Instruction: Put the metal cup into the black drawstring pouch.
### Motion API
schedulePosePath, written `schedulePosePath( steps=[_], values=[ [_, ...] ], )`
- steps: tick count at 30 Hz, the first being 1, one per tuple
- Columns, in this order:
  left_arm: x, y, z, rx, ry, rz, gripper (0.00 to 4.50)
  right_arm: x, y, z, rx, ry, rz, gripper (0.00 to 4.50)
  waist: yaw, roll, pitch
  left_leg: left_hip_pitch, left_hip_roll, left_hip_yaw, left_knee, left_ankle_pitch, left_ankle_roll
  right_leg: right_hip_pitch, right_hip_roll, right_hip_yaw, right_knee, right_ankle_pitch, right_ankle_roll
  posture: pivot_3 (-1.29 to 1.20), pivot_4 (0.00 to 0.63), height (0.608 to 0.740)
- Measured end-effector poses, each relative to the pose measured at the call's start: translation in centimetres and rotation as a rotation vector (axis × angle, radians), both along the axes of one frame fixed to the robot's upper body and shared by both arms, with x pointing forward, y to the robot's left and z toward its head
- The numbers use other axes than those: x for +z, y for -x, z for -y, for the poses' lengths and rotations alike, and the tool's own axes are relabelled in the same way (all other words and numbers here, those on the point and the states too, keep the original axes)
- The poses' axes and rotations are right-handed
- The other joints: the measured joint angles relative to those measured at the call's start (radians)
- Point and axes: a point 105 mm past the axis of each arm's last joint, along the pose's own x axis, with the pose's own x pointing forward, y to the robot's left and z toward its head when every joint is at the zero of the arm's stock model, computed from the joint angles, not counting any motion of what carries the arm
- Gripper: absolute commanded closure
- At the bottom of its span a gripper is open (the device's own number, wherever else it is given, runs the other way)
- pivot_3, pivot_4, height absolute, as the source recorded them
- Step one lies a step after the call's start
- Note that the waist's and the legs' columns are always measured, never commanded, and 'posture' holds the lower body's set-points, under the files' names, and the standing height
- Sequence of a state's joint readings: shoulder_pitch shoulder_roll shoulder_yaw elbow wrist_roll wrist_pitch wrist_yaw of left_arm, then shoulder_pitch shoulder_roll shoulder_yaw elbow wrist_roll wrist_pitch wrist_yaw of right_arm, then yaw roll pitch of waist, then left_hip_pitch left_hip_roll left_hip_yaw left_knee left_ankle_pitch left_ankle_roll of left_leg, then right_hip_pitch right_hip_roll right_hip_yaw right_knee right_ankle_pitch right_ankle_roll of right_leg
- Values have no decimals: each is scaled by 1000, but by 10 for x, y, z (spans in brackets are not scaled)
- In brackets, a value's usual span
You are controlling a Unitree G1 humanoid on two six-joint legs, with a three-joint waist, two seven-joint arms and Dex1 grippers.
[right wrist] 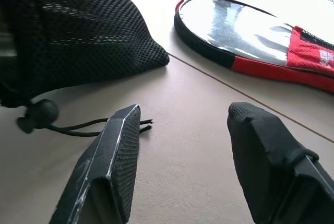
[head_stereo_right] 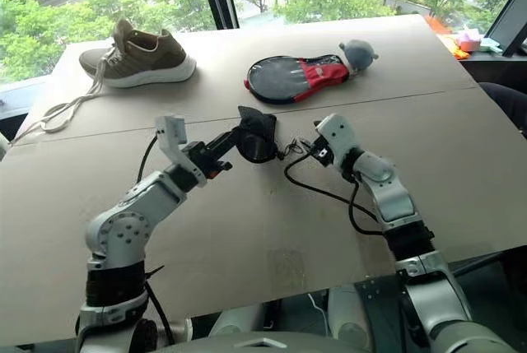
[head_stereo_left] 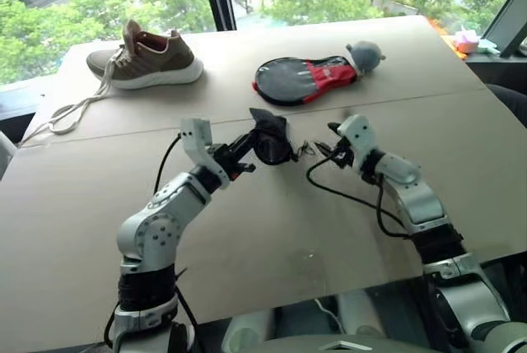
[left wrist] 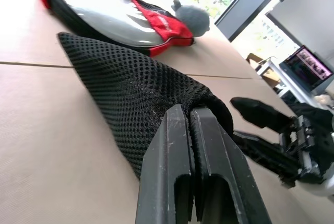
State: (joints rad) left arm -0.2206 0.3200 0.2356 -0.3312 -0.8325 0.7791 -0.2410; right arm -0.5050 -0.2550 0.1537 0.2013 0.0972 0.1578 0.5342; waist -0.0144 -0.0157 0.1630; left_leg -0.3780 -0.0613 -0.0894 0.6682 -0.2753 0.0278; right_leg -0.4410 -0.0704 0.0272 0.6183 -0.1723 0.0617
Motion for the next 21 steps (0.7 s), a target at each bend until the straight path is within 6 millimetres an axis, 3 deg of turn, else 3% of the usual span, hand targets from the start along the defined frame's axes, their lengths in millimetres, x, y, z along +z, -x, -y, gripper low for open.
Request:
schedulePosePath(
  steps=[5, 8, 14, 21],
  values=[
    [-21, 18, -3, 2, -110, -45, 4500, 6, -9, -9, -53, -122, -67, 1821, 0, 0, 0, 0, 0, 0, 0, 0, 0, 0, 0, 0, 1, 0, 0, 0, 150, 740],
    [-33, 27, -6, 17, -150, -65, 4500, 5, -6, -26, -8, -145, -119, 1821, 1, 0, 0, 0, 0, -1, 0, 0, 0, 0, 0, -1, 2, 0, 0, 0, 150, 740],
    [-33, 31, -2, 19, -137, -52, 4500, -20, 11, -52, 75, -84, -214, 1821, 0, 0, 0, 0, 0, 0, 0, 0, 0, 0, 0, -1, 2, 0, 0, 0, 150, 740],
    [-32, 31, -3, 22, -142, -50, 4500, -36, 10, -52, 68, 33, -202, 1821, -2, 0, 0, 0, 0, 0, 0, 0, 0, 0, 0, -1, 2, 0, 0, 0, 150, 740]
  ],
)
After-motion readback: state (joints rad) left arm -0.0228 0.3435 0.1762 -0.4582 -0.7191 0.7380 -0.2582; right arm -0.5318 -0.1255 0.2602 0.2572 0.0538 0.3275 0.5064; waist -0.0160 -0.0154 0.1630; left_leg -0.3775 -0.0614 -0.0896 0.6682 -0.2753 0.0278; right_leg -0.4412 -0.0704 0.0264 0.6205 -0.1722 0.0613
